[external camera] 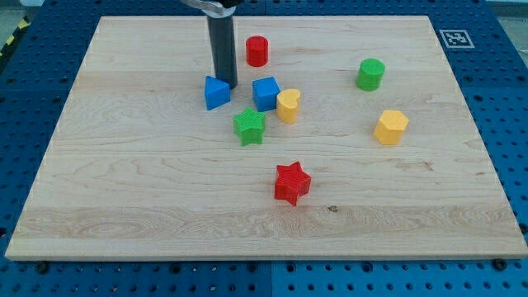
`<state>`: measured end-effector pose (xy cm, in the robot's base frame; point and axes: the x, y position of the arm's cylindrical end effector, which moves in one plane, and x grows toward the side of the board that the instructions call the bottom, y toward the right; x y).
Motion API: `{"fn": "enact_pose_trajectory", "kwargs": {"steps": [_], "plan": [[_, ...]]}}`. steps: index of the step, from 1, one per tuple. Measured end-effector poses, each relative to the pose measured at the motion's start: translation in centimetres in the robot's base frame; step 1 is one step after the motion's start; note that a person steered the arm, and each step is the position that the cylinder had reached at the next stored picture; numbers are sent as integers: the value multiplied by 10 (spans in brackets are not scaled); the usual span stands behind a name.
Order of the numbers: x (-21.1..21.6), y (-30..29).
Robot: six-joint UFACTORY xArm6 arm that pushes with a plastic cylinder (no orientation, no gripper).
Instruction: Move your arm towards the top right side of the cube
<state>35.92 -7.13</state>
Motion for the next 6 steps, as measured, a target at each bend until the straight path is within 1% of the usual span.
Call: {"fn": "enact_pose_trajectory", "kwargs": {"steps": [1, 2, 3, 4, 6], "plan": [[-2, -20], [-35, -16], [-57, -9], [-45, 6], [-21, 83]]}}
